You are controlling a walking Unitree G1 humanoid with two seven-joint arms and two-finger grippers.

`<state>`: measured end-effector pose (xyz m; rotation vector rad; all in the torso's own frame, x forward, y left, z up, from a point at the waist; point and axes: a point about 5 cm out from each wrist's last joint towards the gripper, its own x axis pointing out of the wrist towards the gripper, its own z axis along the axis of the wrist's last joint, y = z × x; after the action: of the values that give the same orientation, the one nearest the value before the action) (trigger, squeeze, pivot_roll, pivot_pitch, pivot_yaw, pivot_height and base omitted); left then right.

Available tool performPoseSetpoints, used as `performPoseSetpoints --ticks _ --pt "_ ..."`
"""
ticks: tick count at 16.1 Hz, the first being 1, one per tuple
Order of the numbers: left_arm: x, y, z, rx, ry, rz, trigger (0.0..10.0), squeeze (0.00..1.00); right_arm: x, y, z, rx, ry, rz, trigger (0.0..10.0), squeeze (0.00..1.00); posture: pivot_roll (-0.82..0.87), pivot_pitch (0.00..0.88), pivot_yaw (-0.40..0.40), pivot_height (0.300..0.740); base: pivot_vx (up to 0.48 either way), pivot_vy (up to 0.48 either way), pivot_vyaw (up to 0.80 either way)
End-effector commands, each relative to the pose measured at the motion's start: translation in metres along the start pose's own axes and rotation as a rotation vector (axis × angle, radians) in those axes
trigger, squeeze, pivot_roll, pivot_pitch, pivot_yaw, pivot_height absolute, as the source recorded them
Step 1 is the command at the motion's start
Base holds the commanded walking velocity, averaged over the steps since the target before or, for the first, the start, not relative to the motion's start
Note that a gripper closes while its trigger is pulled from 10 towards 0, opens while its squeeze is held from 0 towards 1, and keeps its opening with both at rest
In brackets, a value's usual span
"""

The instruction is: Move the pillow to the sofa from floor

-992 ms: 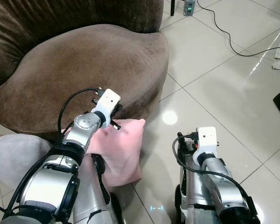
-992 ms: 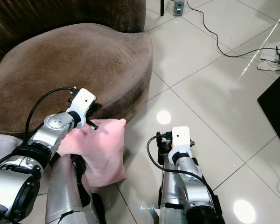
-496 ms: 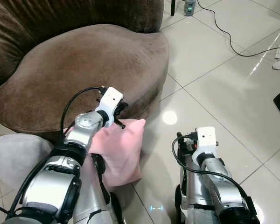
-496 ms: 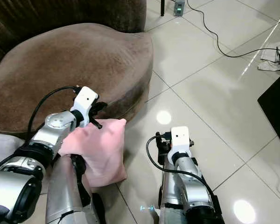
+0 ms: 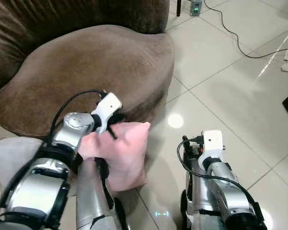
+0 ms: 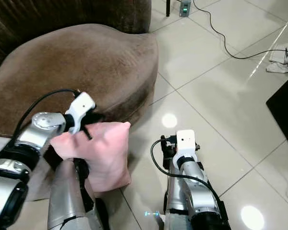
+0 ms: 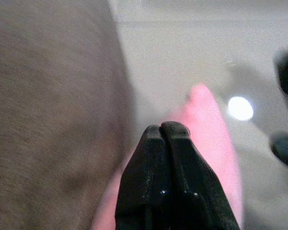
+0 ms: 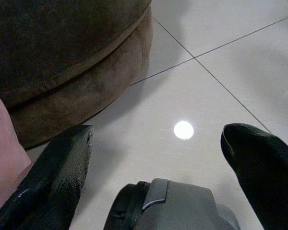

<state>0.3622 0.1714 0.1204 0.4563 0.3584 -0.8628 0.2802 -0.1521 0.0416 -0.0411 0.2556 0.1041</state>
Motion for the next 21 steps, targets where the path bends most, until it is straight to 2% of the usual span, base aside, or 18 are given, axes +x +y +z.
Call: performPoseSetpoints --ticks 1,4,5,10,12,16,21 --pt "-0.005 0.004 0.001 0.025 0.036 -0.040 0.0 0.00 -0.010 0.008 -0.030 0.029 0.124 0.006 10.0 0.00 -0.11 0.190 0.152 0.450 0.000 0.000 0.00" --pt "-0.007 0.007 0.003 0.041 0.068 -0.086 0.0 0.00 -0.010 0.011 -0.030 0.039 0.120 0.001 10.0 0.00 -0.12 0.190 0.173 0.450 0.000 0.000 0.00" --pt "-0.006 0.007 0.003 0.069 0.106 -0.117 0.0 0.00 -0.011 0.013 -0.031 0.045 0.119 -0.004 10.0 0.00 -0.12 0.196 0.190 0.450 0.000 0.000 0.00" --pt "0.002 0.002 -0.007 0.149 0.239 -0.110 0.0 0.00 -0.021 0.015 -0.037 0.077 0.124 -0.046 10.0 0.00 -0.17 0.235 0.235 0.450 0.000 0.000 0.00" --pt "0.008 -0.003 -0.010 0.155 0.272 -0.105 0.0 0.00 -0.033 0.017 -0.044 0.091 0.136 -0.068 10.0 0.00 -0.20 0.261 0.248 0.450 0.000 0.000 0.00" --pt "0.018 -0.012 -0.014 0.177 0.298 -0.097 0.0 0.00 -0.053 0.018 -0.054 0.096 0.165 -0.100 10.0 0.00 -0.25 0.290 0.257 0.450 0.000 0.000 0.00" --pt "0.027 -0.024 -0.017 0.200 0.308 -0.114 0.0 0.00 -0.065 0.020 -0.055 0.107 0.177 -0.121 10.0 0.00 -0.27 0.321 0.268 0.450 0.000 0.000 0.00"
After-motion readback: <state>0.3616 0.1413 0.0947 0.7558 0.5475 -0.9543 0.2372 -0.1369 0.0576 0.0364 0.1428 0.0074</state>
